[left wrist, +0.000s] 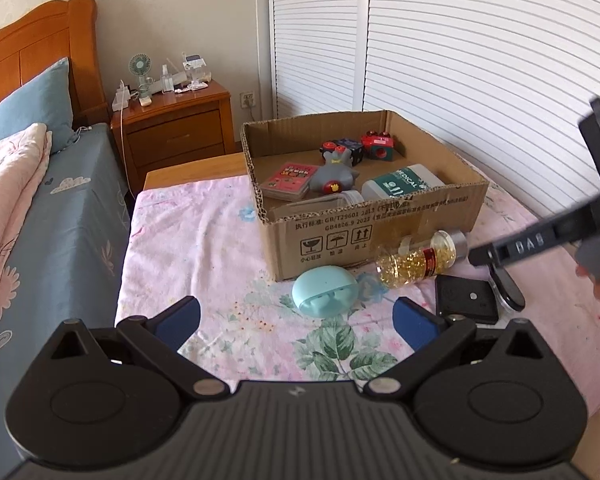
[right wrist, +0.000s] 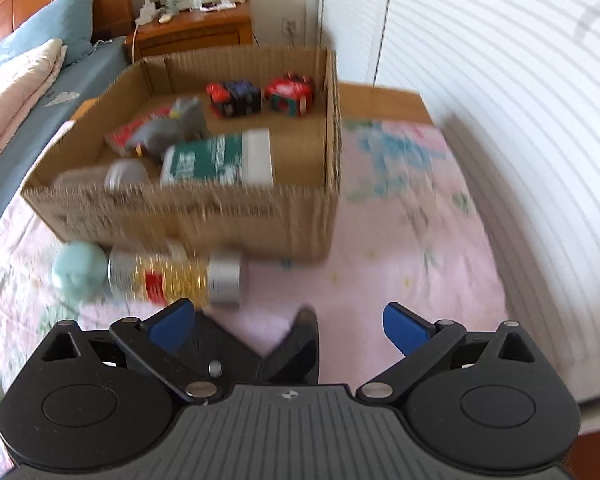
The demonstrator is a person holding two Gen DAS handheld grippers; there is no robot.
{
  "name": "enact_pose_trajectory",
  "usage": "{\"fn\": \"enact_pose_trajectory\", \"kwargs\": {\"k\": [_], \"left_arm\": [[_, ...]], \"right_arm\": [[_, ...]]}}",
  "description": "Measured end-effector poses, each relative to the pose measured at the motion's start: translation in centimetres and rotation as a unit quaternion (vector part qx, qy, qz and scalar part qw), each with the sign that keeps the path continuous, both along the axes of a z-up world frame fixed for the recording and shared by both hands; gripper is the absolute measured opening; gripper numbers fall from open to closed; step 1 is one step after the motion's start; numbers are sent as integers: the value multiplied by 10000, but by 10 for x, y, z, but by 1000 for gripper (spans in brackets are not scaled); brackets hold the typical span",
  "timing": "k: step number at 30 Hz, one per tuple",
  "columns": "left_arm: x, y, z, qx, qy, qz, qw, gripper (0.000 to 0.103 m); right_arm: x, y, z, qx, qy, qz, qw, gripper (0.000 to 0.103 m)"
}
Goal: Organize rigid objects
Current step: 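Move the right tool to the black teardrop object while the left tool approaches the teal round case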
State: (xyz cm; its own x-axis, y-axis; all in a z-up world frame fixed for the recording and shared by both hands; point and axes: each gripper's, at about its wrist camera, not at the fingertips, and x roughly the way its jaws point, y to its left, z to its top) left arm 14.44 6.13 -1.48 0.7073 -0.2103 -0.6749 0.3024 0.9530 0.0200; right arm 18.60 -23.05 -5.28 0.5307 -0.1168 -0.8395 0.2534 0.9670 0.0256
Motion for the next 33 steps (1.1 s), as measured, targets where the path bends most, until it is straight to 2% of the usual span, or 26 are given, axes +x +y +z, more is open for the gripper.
{"fn": "enact_pose_trajectory", "kwargs": {"k": [7,17,22,27,33], "left_arm": [[-6,-1,-1,-14,23,-49,10000,102],[-8,-5,-4,18,20,-85,10000,102],[-6,-7,-7,80,14,-91,9999,102],[-3,-7,-10,182,-2,-105,9998,102],[2,-7,-11,230,34,-103,9997,102]], "right_arm": [[-20,-3,-21,97,97,-221,9997,102],[-48,-32,-35,-314,405,-715,9961,102],[-52,-50,-36,-299,398,-1030,9934,103],[-44,-40,-23,-157,67,-879,9960,103],[-5,-31,-21,-243,-253,-710,9969,103]]}}
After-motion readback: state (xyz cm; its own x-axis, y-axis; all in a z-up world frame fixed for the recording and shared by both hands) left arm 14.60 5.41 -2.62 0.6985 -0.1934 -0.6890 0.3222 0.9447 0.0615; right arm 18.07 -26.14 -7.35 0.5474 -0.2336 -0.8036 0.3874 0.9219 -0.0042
